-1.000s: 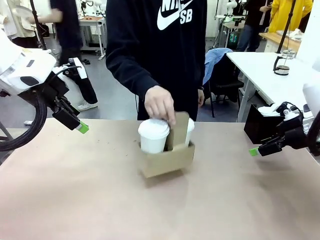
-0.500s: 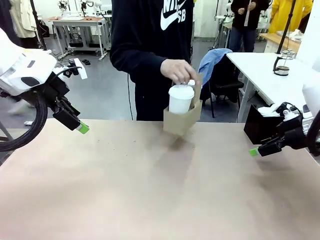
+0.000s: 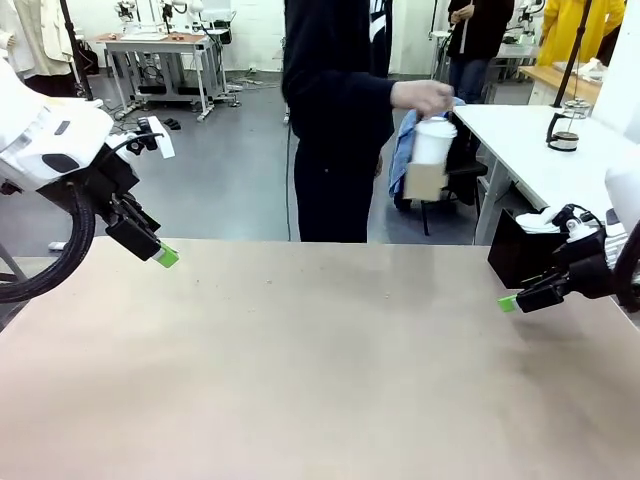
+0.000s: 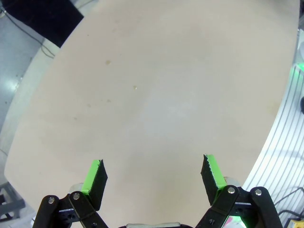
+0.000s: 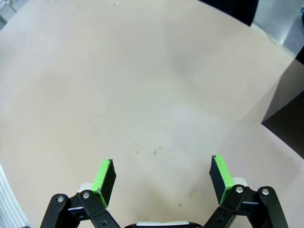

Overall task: Pour a drink into a cup and package it in a carrier.
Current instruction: Insert the held 600 ml Paper Cup into the Cup Carrier.

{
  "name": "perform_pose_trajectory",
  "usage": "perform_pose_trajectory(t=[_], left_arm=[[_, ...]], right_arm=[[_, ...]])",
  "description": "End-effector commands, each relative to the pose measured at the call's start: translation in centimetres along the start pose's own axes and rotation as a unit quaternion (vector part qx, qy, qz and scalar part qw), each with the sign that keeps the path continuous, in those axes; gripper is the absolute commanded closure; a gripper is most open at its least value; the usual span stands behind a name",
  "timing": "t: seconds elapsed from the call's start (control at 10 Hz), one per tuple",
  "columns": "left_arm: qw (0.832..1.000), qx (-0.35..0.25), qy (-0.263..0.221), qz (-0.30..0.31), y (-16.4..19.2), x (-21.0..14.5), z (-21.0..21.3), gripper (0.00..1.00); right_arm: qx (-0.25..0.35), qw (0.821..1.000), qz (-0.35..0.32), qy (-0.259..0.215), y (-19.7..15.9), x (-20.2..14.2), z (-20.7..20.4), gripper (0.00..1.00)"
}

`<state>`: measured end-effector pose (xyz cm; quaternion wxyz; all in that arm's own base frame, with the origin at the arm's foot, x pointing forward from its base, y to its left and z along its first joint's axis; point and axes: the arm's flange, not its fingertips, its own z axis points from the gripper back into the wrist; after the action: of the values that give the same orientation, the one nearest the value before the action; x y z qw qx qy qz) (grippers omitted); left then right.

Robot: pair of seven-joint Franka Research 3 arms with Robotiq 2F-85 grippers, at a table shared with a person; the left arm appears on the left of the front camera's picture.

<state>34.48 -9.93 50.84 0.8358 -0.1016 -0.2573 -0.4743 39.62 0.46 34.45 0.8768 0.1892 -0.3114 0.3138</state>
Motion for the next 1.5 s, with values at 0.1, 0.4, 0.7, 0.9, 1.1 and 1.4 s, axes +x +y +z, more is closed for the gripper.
perform_pose_trajectory(t=[0.1, 0.4, 0.7, 0.9, 1.1, 1.4], left_arm=[[1.000, 0.000, -0.002, 0.000, 0.10, -0.06, 0.06, 0.00], [1.000, 0.000, -0.002, 0.000, 0.10, -0.06, 0.06, 0.00], [1.000, 0.000, -0.002, 0.000, 0.10, -0.06, 0.06, 0.00], [1.000, 0.000, -0.002, 0.000, 0.10, -0.06, 0.06, 0.00], [1.000, 0.000, -0.002, 0.000, 0.10, -0.06, 0.06, 0.00], [1.000, 0.000, -0.002, 0.000, 0.10, -0.06, 0.06, 0.00]], right_arm=[[-0.003, 1.000, 0.001, 0.002, 0.05, 0.01, -0.08, 0.00], [-0.003, 1.000, 0.001, 0.002, 0.05, 0.01, -0.08, 0.00], [-0.003, 1.000, 0.001, 0.002, 0.05, 0.01, -0.08, 0.00], [-0.003, 1.000, 0.001, 0.002, 0.05, 0.01, -0.08, 0.00], [-0.003, 1.000, 0.001, 0.002, 0.05, 0.01, -0.08, 0.00], [-0.003, 1.000, 0.001, 0.002, 0.05, 0.01, -0.08, 0.00]])
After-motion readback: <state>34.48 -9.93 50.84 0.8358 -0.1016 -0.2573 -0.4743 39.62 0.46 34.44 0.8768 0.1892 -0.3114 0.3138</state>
